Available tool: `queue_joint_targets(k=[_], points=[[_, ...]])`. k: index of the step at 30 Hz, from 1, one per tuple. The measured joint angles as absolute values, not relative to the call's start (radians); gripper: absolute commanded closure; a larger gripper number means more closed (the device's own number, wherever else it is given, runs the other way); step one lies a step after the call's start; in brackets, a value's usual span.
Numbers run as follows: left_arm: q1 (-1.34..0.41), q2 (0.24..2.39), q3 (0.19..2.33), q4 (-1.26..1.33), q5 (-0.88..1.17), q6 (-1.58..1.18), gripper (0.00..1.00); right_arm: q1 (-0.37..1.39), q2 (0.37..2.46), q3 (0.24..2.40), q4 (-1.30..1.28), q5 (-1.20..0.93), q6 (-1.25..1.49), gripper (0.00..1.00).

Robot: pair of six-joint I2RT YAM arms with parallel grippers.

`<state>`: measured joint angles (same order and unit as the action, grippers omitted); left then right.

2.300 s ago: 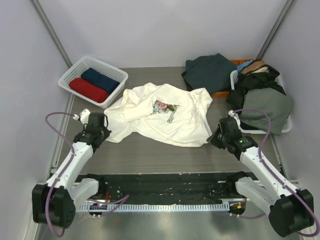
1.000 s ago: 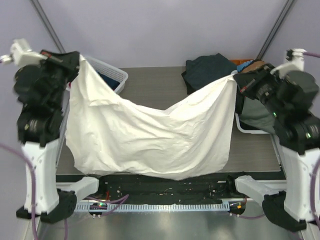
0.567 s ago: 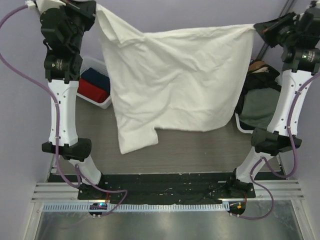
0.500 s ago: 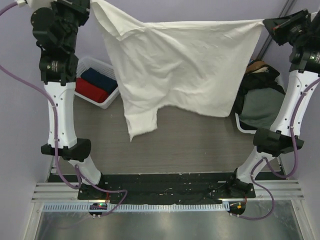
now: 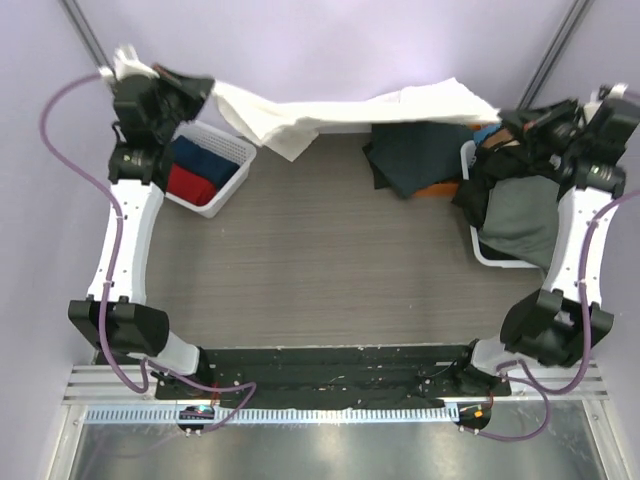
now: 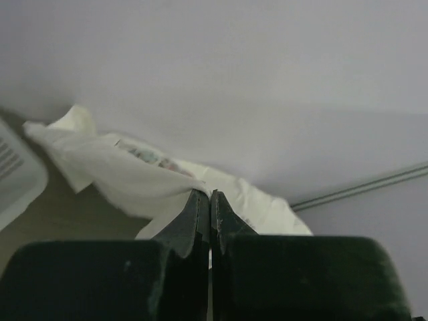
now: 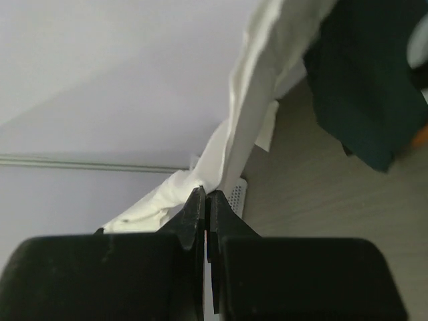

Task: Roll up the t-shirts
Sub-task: Flatten out the T-shirt at the center of the board.

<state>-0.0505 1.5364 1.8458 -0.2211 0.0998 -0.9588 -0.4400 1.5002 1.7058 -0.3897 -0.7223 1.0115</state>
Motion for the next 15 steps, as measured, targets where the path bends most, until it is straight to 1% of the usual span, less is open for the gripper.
queue_joint_targets(k=[5, 7, 9, 11, 15], points=[[-0.085, 1.377, 1.399, -0.303, 0.079, -0.93, 1.0, -0.408, 1.253, 1.221, -0.353, -0.642, 0.97, 0.99], [-0.126, 1.287, 1.246, -0.331, 0.059, -0.916, 1.0, -0.383, 1.155, 1.079, -0.362, -0.611, 0.949, 0.99], [-0.163, 1.168, 1.1, -0.359, 0.041, -0.904, 1.0, -0.352, 1.063, 0.977, -0.382, -0.579, 0.912, 0.99], [-0.179, 1.05, 0.998, -0.396, 0.023, -0.89, 1.0, -0.322, 0.972, 0.893, -0.404, -0.555, 0.871, 0.99], [-0.175, 0.84, 0.865, -0.439, -0.035, -0.869, 1.0, -0.3, 0.801, 0.743, -0.474, -0.513, 0.797, 0.99]])
